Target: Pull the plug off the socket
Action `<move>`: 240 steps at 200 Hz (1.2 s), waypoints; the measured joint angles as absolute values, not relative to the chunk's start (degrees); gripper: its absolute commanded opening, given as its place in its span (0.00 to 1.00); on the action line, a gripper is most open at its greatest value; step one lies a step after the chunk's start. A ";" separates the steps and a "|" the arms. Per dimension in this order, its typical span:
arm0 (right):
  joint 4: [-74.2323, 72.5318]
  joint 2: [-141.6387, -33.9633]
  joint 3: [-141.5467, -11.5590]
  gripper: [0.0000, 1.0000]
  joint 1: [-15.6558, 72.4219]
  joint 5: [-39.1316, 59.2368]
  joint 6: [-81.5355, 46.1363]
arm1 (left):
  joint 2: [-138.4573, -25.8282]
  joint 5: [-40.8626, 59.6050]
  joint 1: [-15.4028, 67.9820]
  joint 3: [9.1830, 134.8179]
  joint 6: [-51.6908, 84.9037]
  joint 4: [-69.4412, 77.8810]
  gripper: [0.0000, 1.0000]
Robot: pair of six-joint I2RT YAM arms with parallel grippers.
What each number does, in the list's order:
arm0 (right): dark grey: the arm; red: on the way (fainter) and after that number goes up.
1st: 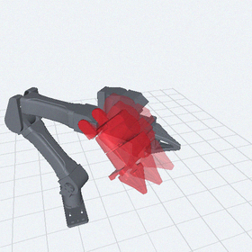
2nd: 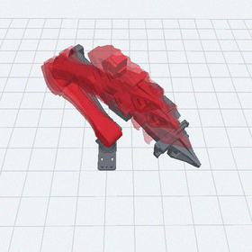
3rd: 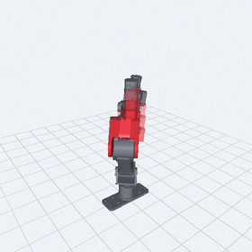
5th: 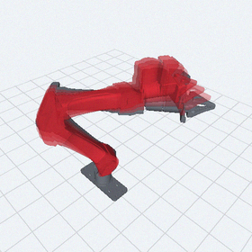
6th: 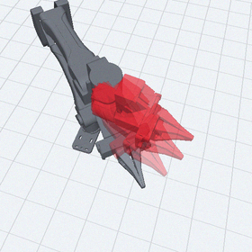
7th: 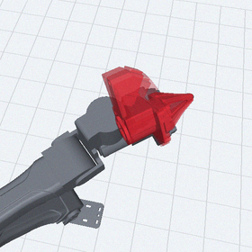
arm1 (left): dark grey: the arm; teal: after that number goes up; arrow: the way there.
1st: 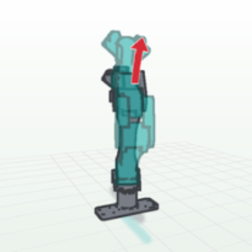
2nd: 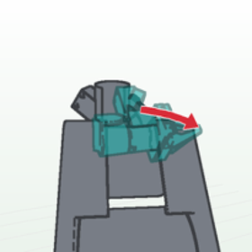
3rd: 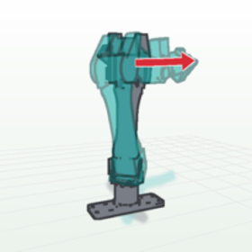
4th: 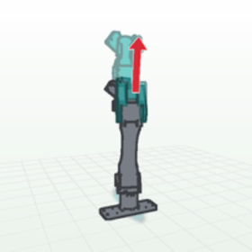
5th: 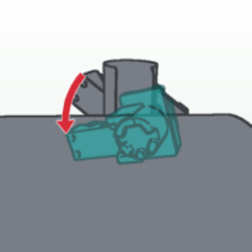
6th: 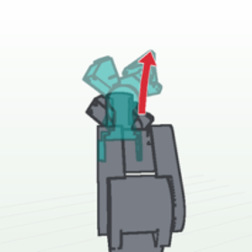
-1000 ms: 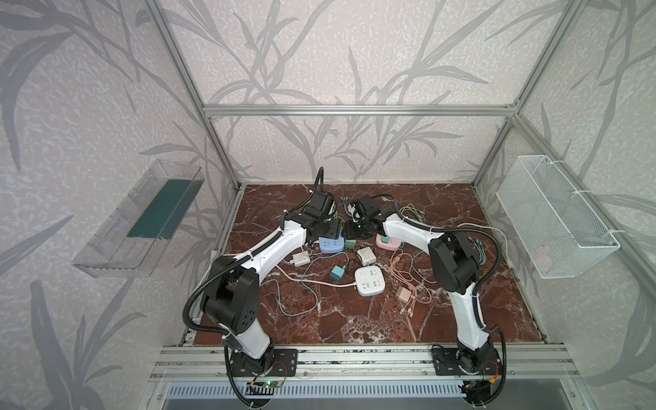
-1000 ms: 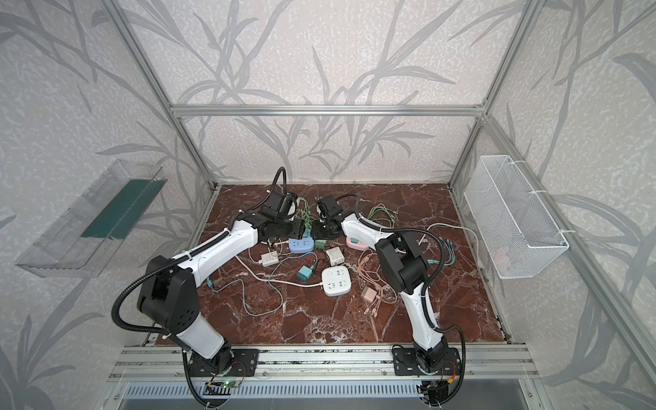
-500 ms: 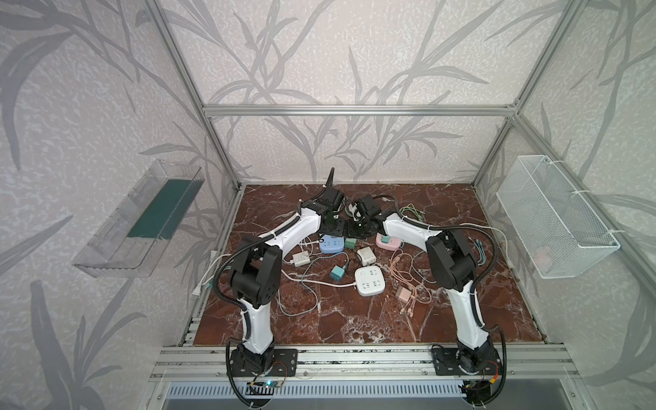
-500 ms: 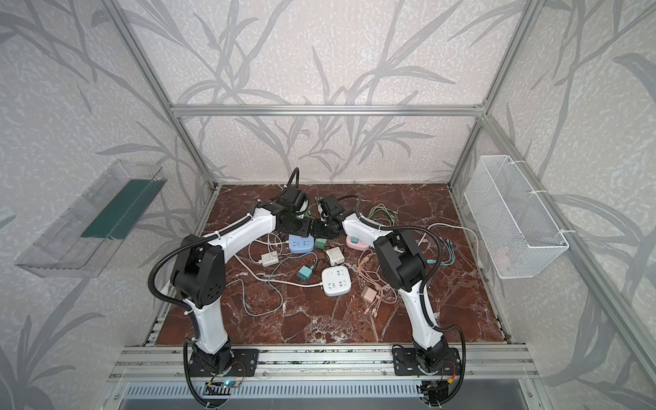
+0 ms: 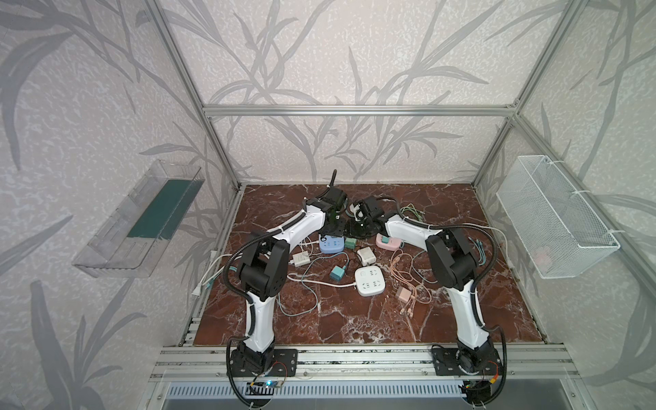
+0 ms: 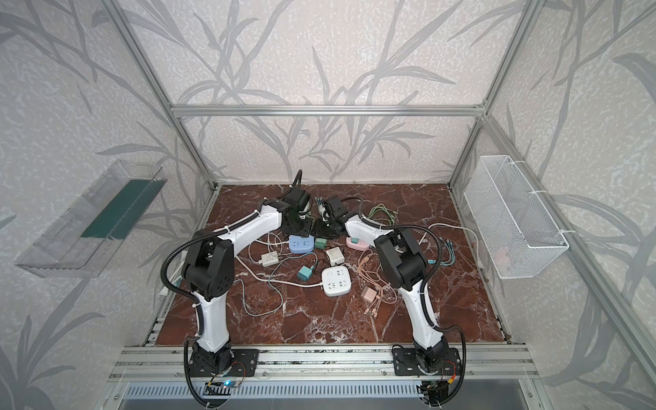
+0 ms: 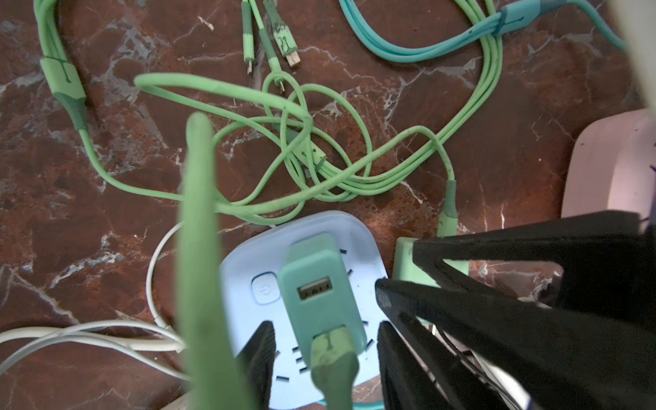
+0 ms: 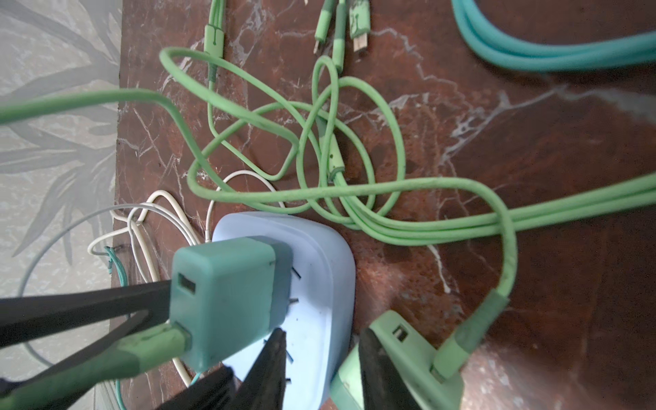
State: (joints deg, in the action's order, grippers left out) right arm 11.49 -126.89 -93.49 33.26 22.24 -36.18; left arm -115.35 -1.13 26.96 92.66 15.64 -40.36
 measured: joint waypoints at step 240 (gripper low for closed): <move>10.96 -132.14 -97.67 0.33 34.52 24.47 -37.50 | -115.81 -3.22 26.11 91.70 21.78 -40.01 0.22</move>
State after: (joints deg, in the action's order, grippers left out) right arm 10.96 -132.14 -97.67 34.52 24.47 -37.50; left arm -115.81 -3.22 26.11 91.70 21.78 -40.01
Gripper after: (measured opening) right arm 0.327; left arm 0.268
